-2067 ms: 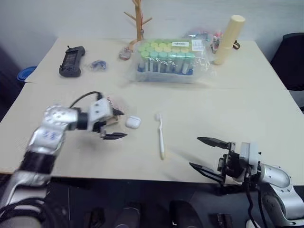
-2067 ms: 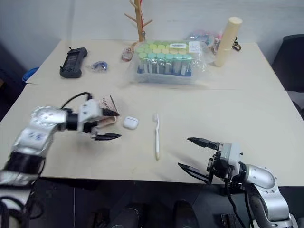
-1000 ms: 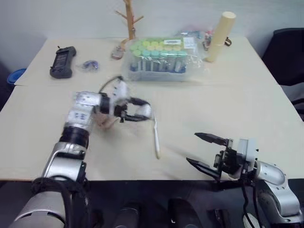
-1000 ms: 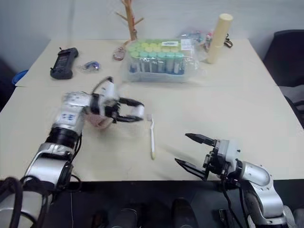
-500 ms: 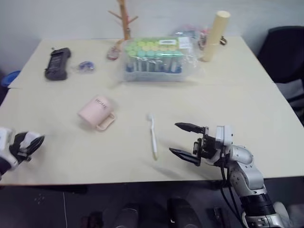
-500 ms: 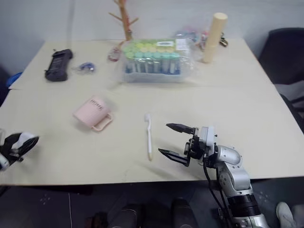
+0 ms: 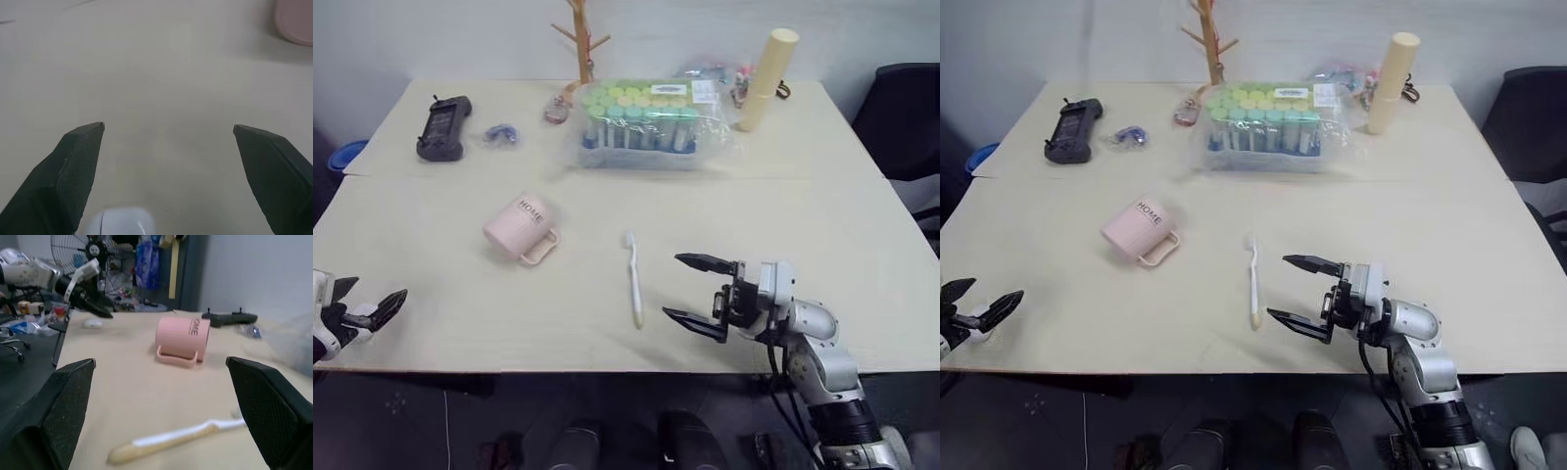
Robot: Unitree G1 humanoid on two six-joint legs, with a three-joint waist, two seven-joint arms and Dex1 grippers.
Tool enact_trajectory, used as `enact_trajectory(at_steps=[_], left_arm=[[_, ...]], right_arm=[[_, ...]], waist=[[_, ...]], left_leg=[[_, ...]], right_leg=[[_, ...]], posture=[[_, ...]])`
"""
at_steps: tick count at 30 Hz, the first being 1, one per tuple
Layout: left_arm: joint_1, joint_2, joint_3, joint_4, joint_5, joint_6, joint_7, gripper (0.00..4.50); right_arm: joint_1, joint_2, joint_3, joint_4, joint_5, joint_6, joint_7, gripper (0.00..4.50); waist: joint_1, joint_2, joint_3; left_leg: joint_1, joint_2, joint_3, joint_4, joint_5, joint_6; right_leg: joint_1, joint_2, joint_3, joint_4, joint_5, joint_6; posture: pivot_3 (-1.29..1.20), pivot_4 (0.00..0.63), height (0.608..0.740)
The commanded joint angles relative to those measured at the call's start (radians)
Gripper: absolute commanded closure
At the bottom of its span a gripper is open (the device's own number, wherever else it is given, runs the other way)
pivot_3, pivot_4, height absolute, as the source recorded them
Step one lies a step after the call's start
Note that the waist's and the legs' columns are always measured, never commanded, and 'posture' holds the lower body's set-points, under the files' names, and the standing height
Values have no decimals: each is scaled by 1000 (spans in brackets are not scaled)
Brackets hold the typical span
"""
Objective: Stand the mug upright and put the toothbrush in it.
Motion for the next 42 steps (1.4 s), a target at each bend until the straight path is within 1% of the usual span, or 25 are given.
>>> enact_trajectory(at_steps=[1, 4, 5, 6, 7, 8, 11, 12, 14, 16, 19, 20, 21, 23, 26, 30, 33, 37, 38, 42], left_arm=[[55, 40, 51, -79, -49, -142, -136, 23], [192, 69, 21, -194, -25, -222, -267, 23], [225, 73, 13, -216, -11, -237, -279, 23], [249, 63, 7, -258, 2, -232, -258, 23], [262, 50, 0, -301, 24, -217, -216, 23], [265, 20, -19, -383, 23, -172, -156, 23], [231, -71, -110, -604, -11, 23, 20, 23], [197, -103, -175, -671, -22, 105, 81, 23], [92, -157, -330, -772, 0, 268, 206, 23], [-17, -211, -438, -817, 23, 418, 322, 23], [-134, -241, -553, -814, 81, 557, 424, 23], [-164, -229, -599, -797, 105, 592, 436, 23], [-200, -249, -625, -771, 119, 631, 469, 23], [-257, -257, -669, -723, 146, 670, 498, 23], [-345, -241, -730, -622, 171, 687, 491, 23], [-441, -220, -798, -461, 211, 624, 455, 23], [-518, -225, -843, -324, 218, 573, 396, 622], [-601, -200, -865, -172, 211, 517, 285, 1805], [-614, -190, -870, -145, 211, 505, 258, 2185], [-653, -147, -887, -59, 217, 408, 144, 3390]], right_arm=[[36, -57, -59, -58, 37, 9, 23, 0], [92, -109, -102, -63, 27, -3, 27, 0], [108, -121, -110, -65, 30, 0, 29, 0], [129, -126, -125, -65, 23, -14, 24, 0], [146, -130, -137, -64, 12, -28, 16, 0], [160, -130, -147, -64, 1, -41, 5, 0], [173, -124, -161, -63, -11, -58, -20, 0], [174, -120, -154, -64, -11, -60, -21, 0], [167, -113, -139, -63, -4, -55, -20, 0], [155, -105, -128, -62, 7, -43, -20, 0], [130, -94, -114, -64, 21, -15, -21, 0], [123, -91, -108, -66, 25, -5, -21, 0], [116, -90, -102, -69, 26, 1, -17, 0], [106, -86, -95, -74, 29, 13, -18, 0], [93, -79, -92, -81, 33, 23, -30, 0], [89, -71, -91, -91, 31, 33, -44, 0], [103, -63, -84, -102, 23, 28, -53, 0], [124, -57, -92, -117, 20, 22, -67, 0], [127, -57, -95, -118, 20, 21, -70, 0], [141, -63, -107, -122, 17, 13, -77, 0]], waist=[[-5, 0, 0], [-6, 1, 0], [-5, 1, 0], [-3, 2, 0], [-1, 2, 0], [-1, 2, 0], [10, 3, 0], [14, 2, 0], [24, 2, 0], [26, 2, 0], [23, 2, 0], [20, 2, 0], [18, 3, -1], [17, 3, -1], [22, 3, -1], [24, 3, -1], [28, 3, -1], [27, 3, -1], [25, 3, -1], [24, 3, -1]], left_leg=[[0, 0, 0, 0, 0, 0], [0, 1, 3, -1, -1, 0], [0, 1, 4, -1, -1, 1], [1, 1, 5, -1, -1, 1], [1, 1, 6, -1, -1, 1], [2, 1, 6, -1, -1, 2], [2, 0, 6, 1, -2, 3], [2, 0, 6, 2, -2, 3], [3, 0, 6, 3, -2, 3], [2, 0, 6, 4, -2, 3], [3, 0, 7, 4, -2, 3], [3, 0, 8, 4, -2, 2], [4, 1, 10, 2, -2, 2], [6, 1, 12, 0, -2, 2], [6, 2, 12, 1, -2, 2], [6, 1, 12, 2, -2, 2], [6, 1, 11, 2, -2, 2], [6, 0, 11, 3, -2, 2], [6, 0, 11, 3, -1, 2], [7, 0, 11, 2, -1, 1]], right_leg=[[0, 0, 0, 0, 0, 0], [0, 0, 1, -2, 0, 0], [0, 0, 1, -2, 0, 0], [0, 0, 2, -3, 0, 0], [1, 0, 2, -3, 0, 0], [1, 0, 2, -2, 0, 0], [3, -1, 3, -2, 0, 0], [3, -1, 3, -1, 1, 1], [3, 0, 3, 0, 1, 1], [3, 0, 3, 2, 1, 1], [2, 1, 3, 3, 1, 2], [2, 2, 2, 3, 1, 2], [1, 3, 2, 3, 1, 2], [1, 3, 2, 2, 1, 2], [1, 4, 2, 3, 1, 2], [2, 3, 2, 2, 1, 2], [2, 3, 1, 2, 1, 2], [2, 2, 1, 2, 1, 2], [2, 2, 0, 3, 1, 2], [2, 2, 0, 3, 1, 2]], posture=[[0, 150, 740], [0, 150, 740], [0, 150, 740], [0, 150, 740], [0, 150, 740], [0, 150, 740], [0, 150, 740], [0, 150, 740], [0, 150, 740], [0, 150, 740], [0, 150, 740], [0, 150, 740], [0, 150, 740], [0, 150, 740], [0, 150, 740], [0, 150, 740], [0, 150, 740], [0, 150, 740], [0, 150, 740], [0, 150, 740]])
